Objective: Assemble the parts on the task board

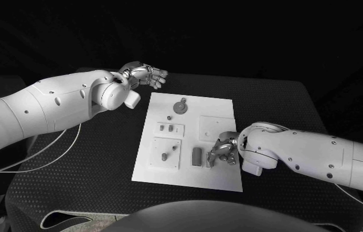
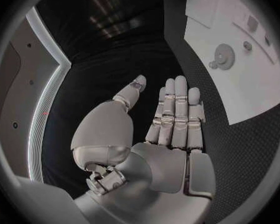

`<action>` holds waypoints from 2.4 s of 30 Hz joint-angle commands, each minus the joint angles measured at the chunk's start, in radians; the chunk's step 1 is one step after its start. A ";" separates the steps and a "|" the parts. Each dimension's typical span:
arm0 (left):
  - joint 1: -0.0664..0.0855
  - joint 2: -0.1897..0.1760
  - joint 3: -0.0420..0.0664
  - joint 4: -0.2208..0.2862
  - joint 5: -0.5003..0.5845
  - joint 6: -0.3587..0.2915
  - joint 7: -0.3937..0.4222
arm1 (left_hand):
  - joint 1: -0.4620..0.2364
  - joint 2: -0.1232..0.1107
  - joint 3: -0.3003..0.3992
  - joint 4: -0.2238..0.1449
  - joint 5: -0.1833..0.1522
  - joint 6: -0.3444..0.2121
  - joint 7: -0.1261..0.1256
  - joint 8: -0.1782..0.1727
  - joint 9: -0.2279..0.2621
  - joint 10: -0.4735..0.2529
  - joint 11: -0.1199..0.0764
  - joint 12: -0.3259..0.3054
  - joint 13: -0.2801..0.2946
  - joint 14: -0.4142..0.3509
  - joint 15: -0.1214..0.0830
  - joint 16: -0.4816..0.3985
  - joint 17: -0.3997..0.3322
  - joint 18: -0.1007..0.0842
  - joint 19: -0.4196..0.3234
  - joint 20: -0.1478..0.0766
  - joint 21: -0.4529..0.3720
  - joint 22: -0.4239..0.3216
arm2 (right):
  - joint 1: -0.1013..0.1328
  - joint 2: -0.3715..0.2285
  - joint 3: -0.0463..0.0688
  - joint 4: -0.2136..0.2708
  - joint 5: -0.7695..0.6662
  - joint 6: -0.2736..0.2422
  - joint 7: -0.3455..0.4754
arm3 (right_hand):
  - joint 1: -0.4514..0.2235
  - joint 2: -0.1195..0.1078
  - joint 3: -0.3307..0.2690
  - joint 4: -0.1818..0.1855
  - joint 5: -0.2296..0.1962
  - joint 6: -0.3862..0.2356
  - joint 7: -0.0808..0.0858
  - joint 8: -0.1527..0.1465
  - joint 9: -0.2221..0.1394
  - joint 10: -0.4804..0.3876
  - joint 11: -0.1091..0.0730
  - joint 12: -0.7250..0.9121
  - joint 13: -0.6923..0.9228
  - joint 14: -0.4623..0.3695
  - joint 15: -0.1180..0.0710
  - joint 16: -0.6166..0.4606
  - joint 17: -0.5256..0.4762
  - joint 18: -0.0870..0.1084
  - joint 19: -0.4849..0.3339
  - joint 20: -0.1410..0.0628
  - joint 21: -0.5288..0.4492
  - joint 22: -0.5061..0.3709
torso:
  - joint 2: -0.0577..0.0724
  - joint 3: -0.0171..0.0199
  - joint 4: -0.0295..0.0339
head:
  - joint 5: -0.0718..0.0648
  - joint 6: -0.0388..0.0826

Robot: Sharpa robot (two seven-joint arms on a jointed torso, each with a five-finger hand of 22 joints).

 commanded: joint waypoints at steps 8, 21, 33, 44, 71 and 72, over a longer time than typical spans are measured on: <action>0.001 0.002 0.001 0.001 -0.006 0.017 0.002 | -0.007 -0.005 0.001 0.008 -0.001 -0.009 0.001 0.005 -0.002 -0.006 -0.002 0.004 -0.002 -0.002 0.004 -0.004 0.002 0.014 -0.002 0.001 -0.006 0.002 | -0.002 0.006 0.000 0.015 0.008 0.034 0.020 | -0.013 0.002 -0.003 0.006 -0.006 0.016 0.005 -0.001 -0.001 -0.005 -0.006 0.005 0.000 -0.001 -0.007 -0.004 0.002 0.033 -0.007 -0.002 0.004 -0.001 | 0.000 -0.0001 -0.0005 | 0.001 -0.002; 0.002 0.002 0.001 0.001 -0.007 0.020 -0.001 | -0.007 -0.005 0.001 0.009 0.000 -0.010 0.001 0.006 -0.002 -0.007 -0.002 0.004 -0.002 -0.002 0.004 -0.004 0.003 0.014 -0.002 0.002 -0.006 0.003 | -0.002 0.008 0.000 0.012 -0.006 0.022 0.025 | -0.016 0.003 -0.005 0.007 -0.007 0.019 0.004 0.001 -0.002 -0.006 -0.007 0.006 0.000 -0.002 -0.008 -0.005 0.001 0.033 -0.007 -0.002 0.005 -0.001 | 0.000 0.0003 0.0000 | 0.002 -0.002; 0.002 0.003 0.000 0.000 -0.008 0.021 -0.003 | -0.007 -0.005 0.001 0.009 0.001 -0.010 0.001 0.006 -0.003 -0.007 -0.002 0.003 -0.002 -0.002 0.004 -0.005 0.004 0.014 -0.002 0.002 -0.007 0.003 | -0.002 0.007 0.000 0.014 -0.007 0.028 0.036 | -0.037 -0.036 -0.027 0.022 -0.022 0.017 0.004 0.000 -0.007 -0.010 -0.007 0.007 0.000 -0.006 -0.010 -0.010 0.000 0.033 -0.009 -0.004 0.007 -0.004 | 0.000 0.0004 -0.0005 | 0.004 -0.002; 0.002 0.005 0.000 -0.002 -0.008 0.023 -0.005 | -0.007 -0.005 0.002 0.009 0.001 -0.010 0.001 0.006 -0.003 -0.007 -0.002 0.003 -0.002 -0.002 0.004 -0.006 0.004 0.014 -0.002 0.002 -0.007 0.004 | -0.002 0.008 0.000 0.013 -0.006 0.030 0.041 | -0.054 -0.086 -0.054 0.058 -0.031 0.014 0.003 0.002 -0.008 -0.012 -0.008 0.007 0.000 -0.007 -0.011 -0.011 0.001 0.033 -0.009 -0.007 0.008 -0.009 | 0.000 0.0000 -0.0006 | 0.004 -0.001; 0.003 0.002 0.000 -0.001 -0.009 0.022 -0.005 | -0.006 -0.006 0.002 0.009 0.001 -0.010 0.001 0.007 -0.004 -0.007 -0.002 0.004 -0.002 -0.002 0.004 -0.007 0.006 0.015 -0.002 0.002 -0.008 0.005 | -0.007 -0.006 -0.001 0.019 -0.173 0.064 0.053 | 0.045 -0.108 -0.158 -0.020 -0.026 0.003 0.005 0.009 -0.006 -0.021 -0.006 0.011 0.001 -0.012 -0.010 -0.014 0.006 0.033 -0.020 -0.011 0.013 -0.013 | 0.000 0.0012 -0.0016 | 0.005 -0.003; 0.003 0.002 0.000 -0.001 -0.010 0.022 -0.006 | -0.006 -0.006 0.002 0.009 0.001 -0.010 0.001 0.007 -0.004 -0.007 -0.002 0.004 -0.002 -0.002 0.004 -0.007 0.006 0.015 -0.002 0.002 -0.008 0.005 | -0.007 -0.006 -0.001 0.019 -0.181 0.064 0.050 | 0.052 -0.108 -0.168 -0.026 -0.028 0.004 0.004 0.010 -0.006 -0.020 -0.006 0.012 0.001 -0.012 -0.010 -0.014 0.006 0.033 -0.020 -0.011 0.014 -0.014 | 0.000 0.0012 -0.0016 | 0.005 -0.003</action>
